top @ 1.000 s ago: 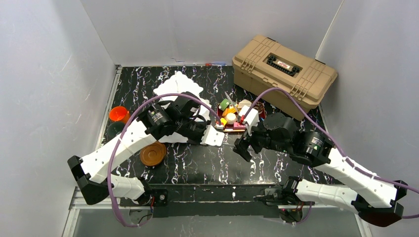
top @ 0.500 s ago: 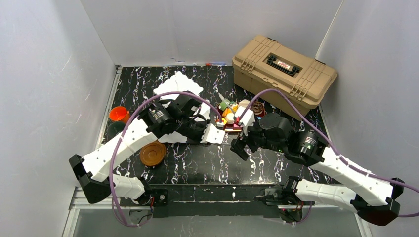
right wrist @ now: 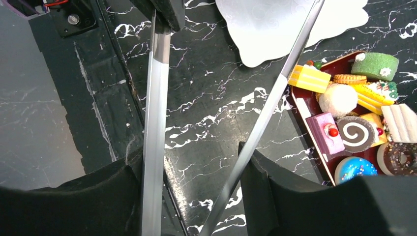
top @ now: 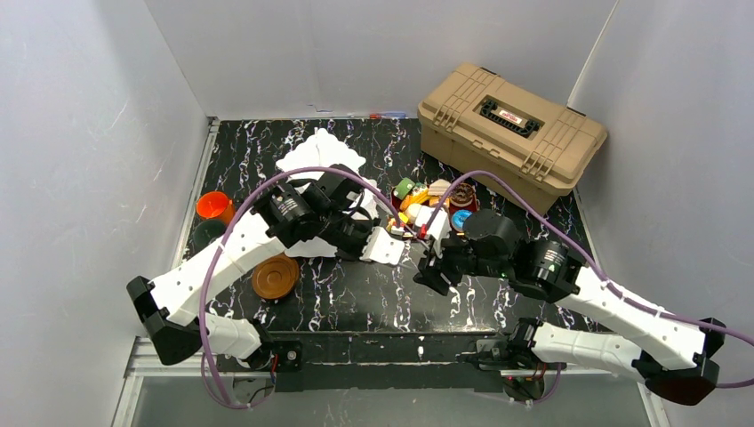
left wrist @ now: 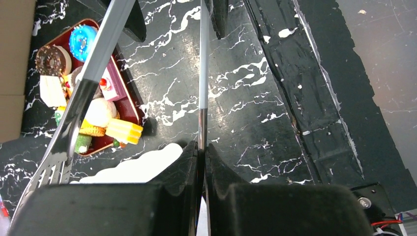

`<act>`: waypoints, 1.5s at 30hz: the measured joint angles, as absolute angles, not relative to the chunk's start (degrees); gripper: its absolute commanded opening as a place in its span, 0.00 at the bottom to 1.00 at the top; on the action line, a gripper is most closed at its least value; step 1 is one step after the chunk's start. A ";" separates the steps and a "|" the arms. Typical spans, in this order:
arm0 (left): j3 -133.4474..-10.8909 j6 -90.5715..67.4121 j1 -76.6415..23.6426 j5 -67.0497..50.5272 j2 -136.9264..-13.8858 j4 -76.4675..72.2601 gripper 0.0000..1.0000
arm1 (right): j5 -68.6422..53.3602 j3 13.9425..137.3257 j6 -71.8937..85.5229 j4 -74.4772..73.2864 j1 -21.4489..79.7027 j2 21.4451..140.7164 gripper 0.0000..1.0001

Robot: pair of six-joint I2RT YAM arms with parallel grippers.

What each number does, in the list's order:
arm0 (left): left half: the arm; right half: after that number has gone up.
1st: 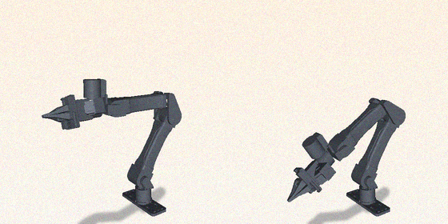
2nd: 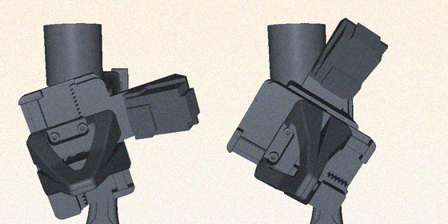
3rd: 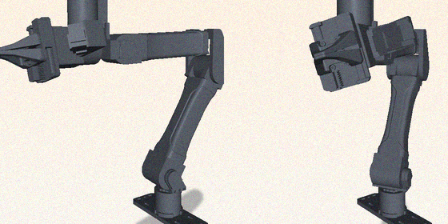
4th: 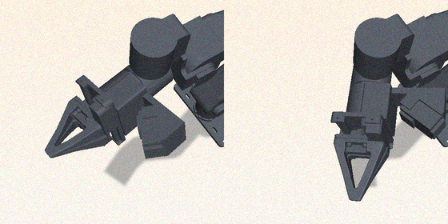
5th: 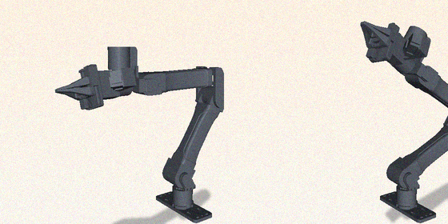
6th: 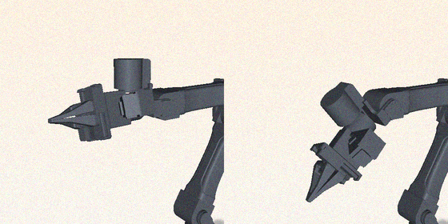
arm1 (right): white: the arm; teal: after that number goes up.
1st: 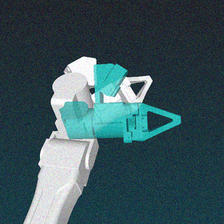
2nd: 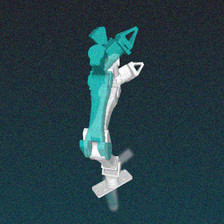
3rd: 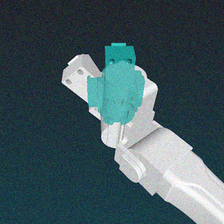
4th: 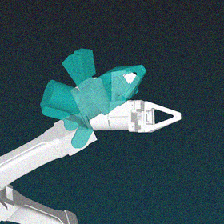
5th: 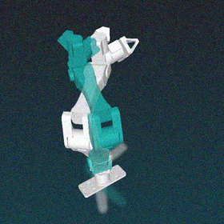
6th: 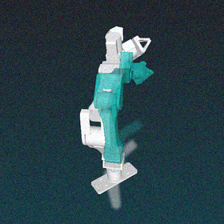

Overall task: Serve the afternoon tea
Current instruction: Adjust the clamp.

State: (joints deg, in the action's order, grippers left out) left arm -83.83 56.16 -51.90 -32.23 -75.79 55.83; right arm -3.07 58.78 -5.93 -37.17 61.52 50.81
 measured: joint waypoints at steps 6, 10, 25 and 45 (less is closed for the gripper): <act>-82.89 57.12 -52.25 -32.84 -75.46 53.17 0.00 | -1.91 57.93 -3.90 -37.50 61.52 49.12 0.31; -77.76 57.93 -52.23 -32.40 -73.28 47.79 0.00 | -0.71 57.93 -1.23 -39.09 61.58 50.26 0.29; -62.67 62.28 -52.23 -28.16 -63.99 27.88 0.00 | 2.24 57.52 13.34 -39.59 61.69 52.10 0.24; -77.17 36.97 -52.60 -40.03 -71.35 41.56 0.00 | 7.38 61.63 1.72 -40.14 61.63 49.36 0.98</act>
